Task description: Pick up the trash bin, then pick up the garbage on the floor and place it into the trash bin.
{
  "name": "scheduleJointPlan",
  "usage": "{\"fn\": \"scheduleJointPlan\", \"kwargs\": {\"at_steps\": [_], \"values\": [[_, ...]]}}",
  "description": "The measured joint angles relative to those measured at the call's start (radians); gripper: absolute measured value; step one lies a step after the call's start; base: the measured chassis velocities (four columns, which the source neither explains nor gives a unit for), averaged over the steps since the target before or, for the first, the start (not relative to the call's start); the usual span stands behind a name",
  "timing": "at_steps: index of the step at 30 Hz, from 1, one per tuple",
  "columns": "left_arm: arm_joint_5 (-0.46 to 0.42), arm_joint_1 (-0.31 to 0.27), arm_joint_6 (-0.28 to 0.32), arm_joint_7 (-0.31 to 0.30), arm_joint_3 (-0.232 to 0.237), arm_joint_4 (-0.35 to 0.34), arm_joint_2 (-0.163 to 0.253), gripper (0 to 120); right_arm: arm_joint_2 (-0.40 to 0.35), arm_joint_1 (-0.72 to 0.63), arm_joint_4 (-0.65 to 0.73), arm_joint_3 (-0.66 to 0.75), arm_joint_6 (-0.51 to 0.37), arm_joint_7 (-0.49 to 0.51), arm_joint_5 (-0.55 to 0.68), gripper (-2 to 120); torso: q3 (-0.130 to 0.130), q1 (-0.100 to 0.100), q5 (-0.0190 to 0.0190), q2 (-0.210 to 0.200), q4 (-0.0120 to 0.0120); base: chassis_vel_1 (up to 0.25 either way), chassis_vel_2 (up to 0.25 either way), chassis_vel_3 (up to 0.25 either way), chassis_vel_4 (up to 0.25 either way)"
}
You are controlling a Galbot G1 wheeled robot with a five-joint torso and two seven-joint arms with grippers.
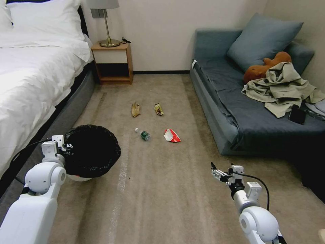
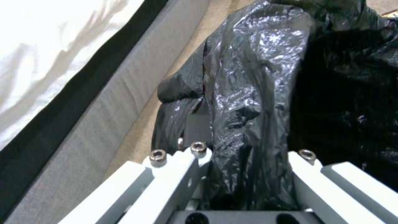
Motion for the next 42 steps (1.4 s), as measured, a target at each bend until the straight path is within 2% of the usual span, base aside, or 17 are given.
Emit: {"fn": "scheduleJointPlan", "kwargs": {"at_steps": [9, 42], "values": [[-0.003, 0.005, -0.006, 0.001, -0.005, 0.004, 0.005, 4, 0.003, 0.001, -0.006, -0.002, 0.002, 0.000, -0.010, 100, 0.000, 0.000, 0.0000, 0.000, 0.0001, -0.016, 0.027, 0.025, -0.012], [-0.006, 0.007, -0.012, 0.005, -0.004, 0.008, 0.004, 4, 0.006, 0.004, -0.027, -0.012, 0.005, 0.000, -0.028, 100, 0.000, 0.000, 0.0000, 0.000, -0.0002, -0.092, 0.086, 0.096, -0.092]]}}
